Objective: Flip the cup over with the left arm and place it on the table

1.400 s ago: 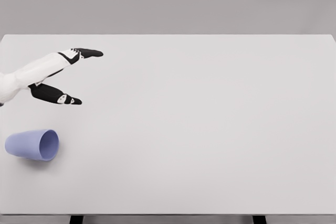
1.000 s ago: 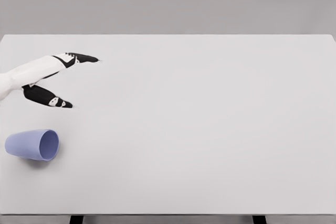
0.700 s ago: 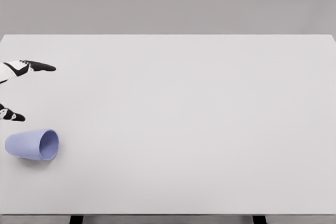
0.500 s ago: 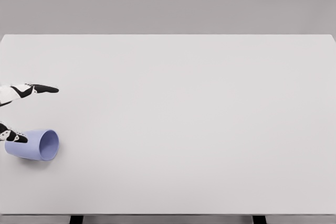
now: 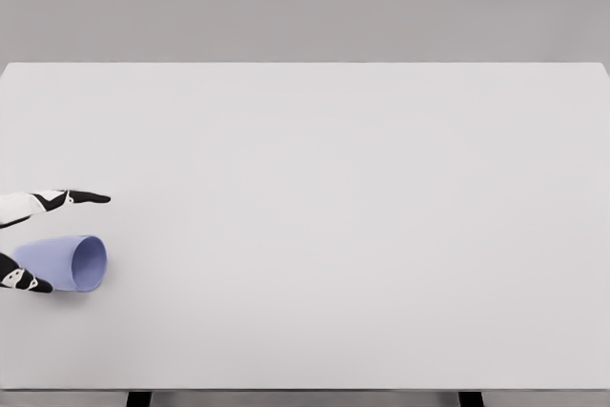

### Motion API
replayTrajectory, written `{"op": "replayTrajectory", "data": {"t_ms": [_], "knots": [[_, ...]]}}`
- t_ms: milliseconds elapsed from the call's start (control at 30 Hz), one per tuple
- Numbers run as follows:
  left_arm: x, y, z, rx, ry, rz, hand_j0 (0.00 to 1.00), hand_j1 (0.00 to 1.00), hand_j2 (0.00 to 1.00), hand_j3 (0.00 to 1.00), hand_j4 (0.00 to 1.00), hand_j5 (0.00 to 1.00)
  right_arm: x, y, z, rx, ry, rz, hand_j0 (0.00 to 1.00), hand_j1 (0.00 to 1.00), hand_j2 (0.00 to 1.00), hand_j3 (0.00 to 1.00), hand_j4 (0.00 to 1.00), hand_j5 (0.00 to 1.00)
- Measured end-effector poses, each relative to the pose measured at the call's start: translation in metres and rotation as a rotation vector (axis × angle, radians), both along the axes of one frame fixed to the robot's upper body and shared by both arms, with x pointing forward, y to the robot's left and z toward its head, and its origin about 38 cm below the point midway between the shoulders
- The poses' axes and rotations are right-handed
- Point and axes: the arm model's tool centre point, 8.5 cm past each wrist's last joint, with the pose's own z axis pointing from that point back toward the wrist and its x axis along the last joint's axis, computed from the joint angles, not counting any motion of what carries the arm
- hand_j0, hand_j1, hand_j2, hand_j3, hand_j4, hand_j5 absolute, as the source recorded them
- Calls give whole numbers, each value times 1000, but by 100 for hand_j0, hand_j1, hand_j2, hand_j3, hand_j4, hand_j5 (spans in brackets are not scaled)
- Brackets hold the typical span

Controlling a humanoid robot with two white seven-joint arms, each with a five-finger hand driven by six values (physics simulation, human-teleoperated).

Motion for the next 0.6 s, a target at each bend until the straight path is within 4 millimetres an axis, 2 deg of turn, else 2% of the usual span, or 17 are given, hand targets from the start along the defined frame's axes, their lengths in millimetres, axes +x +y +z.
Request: {"op": "replayTrajectory", "data": {"t_ms": [200,600], "knots": [[-5,-2,-22,17,37,22,100,100,100,100,100,100,0,0,0,0,0,0,100,100,100,100,100,100],[-8,-2,-40,38,41,33,100,100,100,100,100,100,0,0,0,0,0,0,100,100,100,100,100,100]]}}
